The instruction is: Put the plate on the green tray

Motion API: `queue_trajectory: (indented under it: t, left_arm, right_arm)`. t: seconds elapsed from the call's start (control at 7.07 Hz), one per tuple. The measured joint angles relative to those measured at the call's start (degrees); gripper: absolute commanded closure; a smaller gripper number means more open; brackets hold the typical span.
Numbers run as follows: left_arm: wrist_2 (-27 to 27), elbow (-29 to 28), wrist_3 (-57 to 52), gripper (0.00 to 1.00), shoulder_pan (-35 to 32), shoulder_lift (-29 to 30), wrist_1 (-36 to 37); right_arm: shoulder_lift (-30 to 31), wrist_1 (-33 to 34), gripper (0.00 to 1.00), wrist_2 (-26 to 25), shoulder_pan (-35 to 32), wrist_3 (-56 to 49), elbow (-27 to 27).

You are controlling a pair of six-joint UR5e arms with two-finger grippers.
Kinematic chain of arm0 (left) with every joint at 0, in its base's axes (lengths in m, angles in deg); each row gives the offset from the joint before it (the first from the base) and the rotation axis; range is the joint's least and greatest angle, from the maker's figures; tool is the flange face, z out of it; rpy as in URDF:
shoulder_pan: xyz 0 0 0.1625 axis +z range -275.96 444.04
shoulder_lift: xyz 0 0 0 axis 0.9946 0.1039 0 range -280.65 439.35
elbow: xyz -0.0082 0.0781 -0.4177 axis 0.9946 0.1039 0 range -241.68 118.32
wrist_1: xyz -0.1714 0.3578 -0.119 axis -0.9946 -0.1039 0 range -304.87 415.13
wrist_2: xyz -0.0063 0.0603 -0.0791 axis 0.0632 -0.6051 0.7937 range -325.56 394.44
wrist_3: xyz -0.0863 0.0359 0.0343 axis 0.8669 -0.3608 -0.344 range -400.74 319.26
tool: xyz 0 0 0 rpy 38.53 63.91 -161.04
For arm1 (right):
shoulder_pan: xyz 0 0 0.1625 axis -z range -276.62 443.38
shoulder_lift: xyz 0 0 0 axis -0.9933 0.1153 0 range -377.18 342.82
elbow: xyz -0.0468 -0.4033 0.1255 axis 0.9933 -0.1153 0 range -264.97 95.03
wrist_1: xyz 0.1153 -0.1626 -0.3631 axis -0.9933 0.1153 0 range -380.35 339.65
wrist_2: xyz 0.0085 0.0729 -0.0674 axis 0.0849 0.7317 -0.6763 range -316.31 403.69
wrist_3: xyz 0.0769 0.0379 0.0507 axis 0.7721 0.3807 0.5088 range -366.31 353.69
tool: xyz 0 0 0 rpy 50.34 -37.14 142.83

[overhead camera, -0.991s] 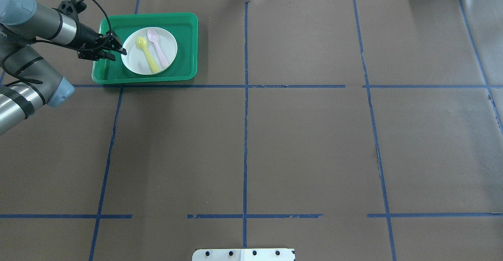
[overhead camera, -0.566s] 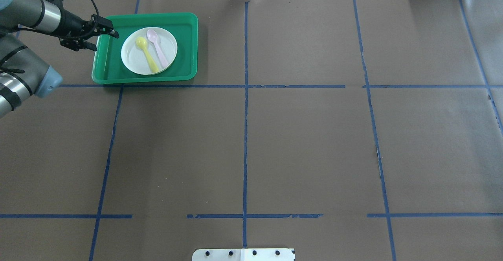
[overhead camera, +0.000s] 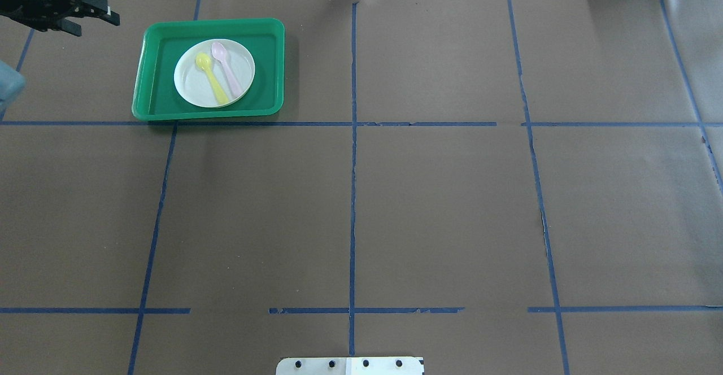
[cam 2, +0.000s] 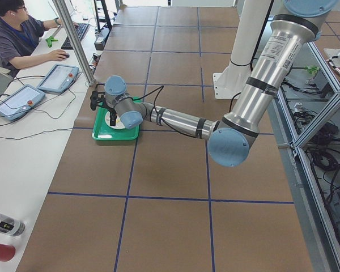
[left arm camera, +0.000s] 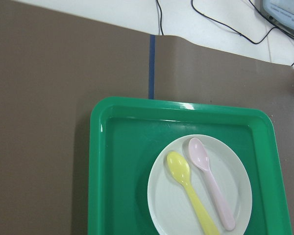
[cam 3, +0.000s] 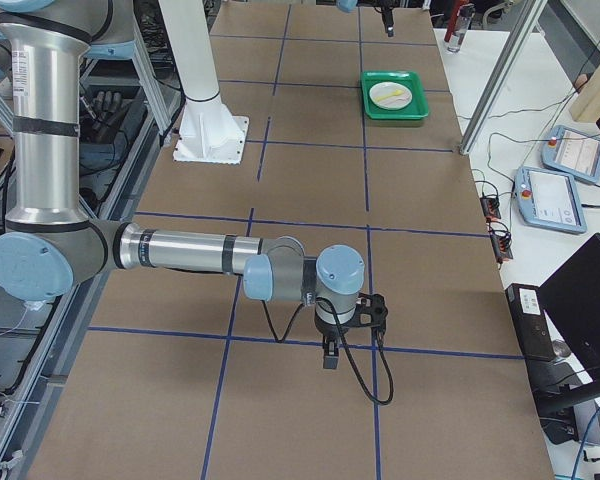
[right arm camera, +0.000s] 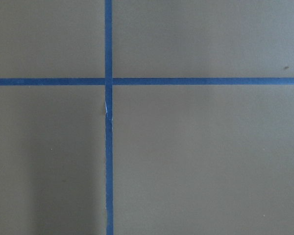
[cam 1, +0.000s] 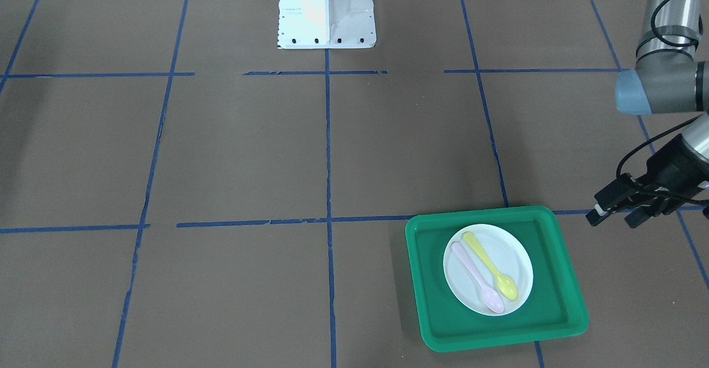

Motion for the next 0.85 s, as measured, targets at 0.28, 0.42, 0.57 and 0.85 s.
queue_trajectory:
  t: [0.28,0.42,0.57,0.85]
  left_arm:
    - [-0.35,5.95,-17.63,0.00,-4.94,-4.63,7.30]
    - [-0.40,6.57,-26.77,0.00,-7.09,-7.30,8.30]
    - [-0.37,6.40,-35.02,0.00,-8.60,-9.48,10.43]
    - [-0.45,6.22,-44.60,0.00,-10.43,-11.24,20.66]
  right_arm:
    - [0.00,0.00,0.00,0.00,0.00,-0.02,0.01]
    - [0.00,0.00,0.00,0.00,0.00,0.00,0.02]
    - [0.00,0.00,0.00,0.00,0.00,-0.02,0.01]
    - [0.00,0.00,0.00,0.00,0.00,-0.04,0.05]
